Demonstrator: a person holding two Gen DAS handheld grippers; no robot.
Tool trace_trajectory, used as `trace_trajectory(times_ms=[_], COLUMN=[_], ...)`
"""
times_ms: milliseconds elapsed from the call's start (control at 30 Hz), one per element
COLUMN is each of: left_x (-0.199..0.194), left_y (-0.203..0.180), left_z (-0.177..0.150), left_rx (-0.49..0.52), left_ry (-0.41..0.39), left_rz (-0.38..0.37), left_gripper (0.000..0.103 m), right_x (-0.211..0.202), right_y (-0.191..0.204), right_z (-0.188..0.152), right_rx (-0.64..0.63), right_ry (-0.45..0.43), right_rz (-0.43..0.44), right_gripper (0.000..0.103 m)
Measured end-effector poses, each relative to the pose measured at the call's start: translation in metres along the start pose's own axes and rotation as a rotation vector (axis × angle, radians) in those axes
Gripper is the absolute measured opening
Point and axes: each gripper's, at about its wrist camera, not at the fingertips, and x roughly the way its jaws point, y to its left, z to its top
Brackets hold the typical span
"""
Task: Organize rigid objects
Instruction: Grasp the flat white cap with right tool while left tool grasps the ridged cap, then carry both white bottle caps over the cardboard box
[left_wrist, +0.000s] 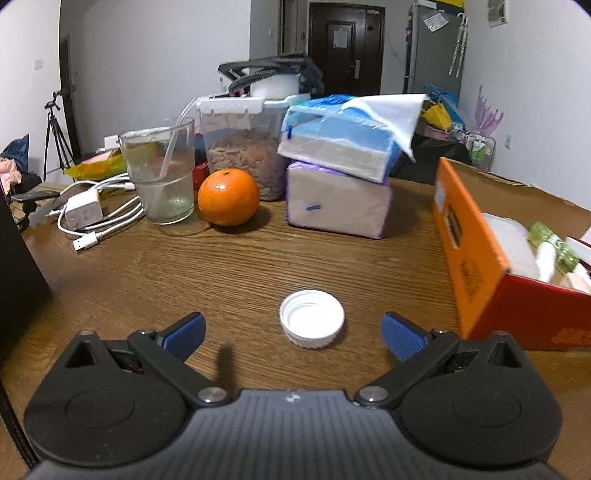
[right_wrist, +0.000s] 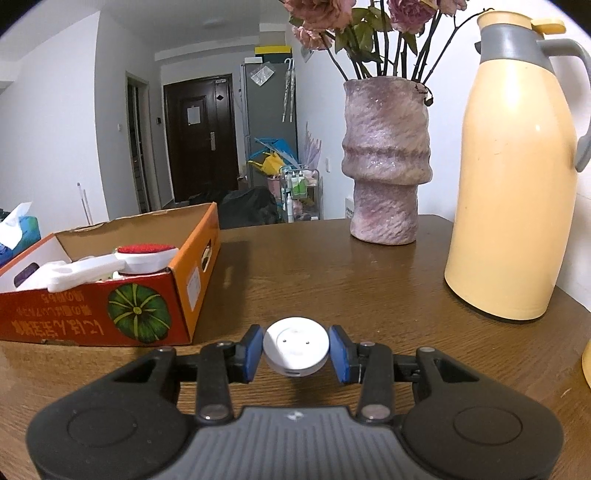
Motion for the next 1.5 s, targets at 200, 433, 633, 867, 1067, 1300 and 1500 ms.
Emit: trace_trajectory(times_ms=[200, 433, 633, 867, 1067, 1300, 1500], left_x=[0.018, 0.028, 0.033, 0.027, 0.024, 0.009, -0.011], left_y=[0.002, -0.002, -0.005, -0.009, -0.013, -0.018, -0.020], left_z=[0.005, 0.009, 0.010, 0.009, 0.008, 0.005, 0.002], left_rx=[0.011, 0.036, 0.055, 0.087, 0.106, 0.126, 0.116], left_ry=[0.037, 0.054, 0.061, 0.040, 0.035, -0.019, -0.061], left_rz=[0.004, -0.012, -0.028, -0.057, -0.051, -0.035, -0.057], left_gripper=[0.103, 0.097, 0.080, 0.041, 0.041, 0.041, 0.041], right_x=[-0.004, -0.006, -0.009, -0.010, -0.010, -0.017, -0.027], right_y=[0.003, 0.007, 0.012, 0.014, 0.014, 0.019, 0.026], right_z=[-0.002, -0.002, -0.004, -0.004, -0.004, -0.005, -0.006], right_rx=[0.013, 0.018, 0.025, 0.022, 0.021, 0.020, 0.013], right_ry=[-0.008, -0.013, -0.020, -0.020, -0.023, -0.036, -0.050], right_rz=[-0.006, -0.003, 0.003, 0.012, 0.014, 0.034, 0.060], right_gripper=[0.038, 0.038, 0.038, 0.038, 0.038, 0.038, 0.038])
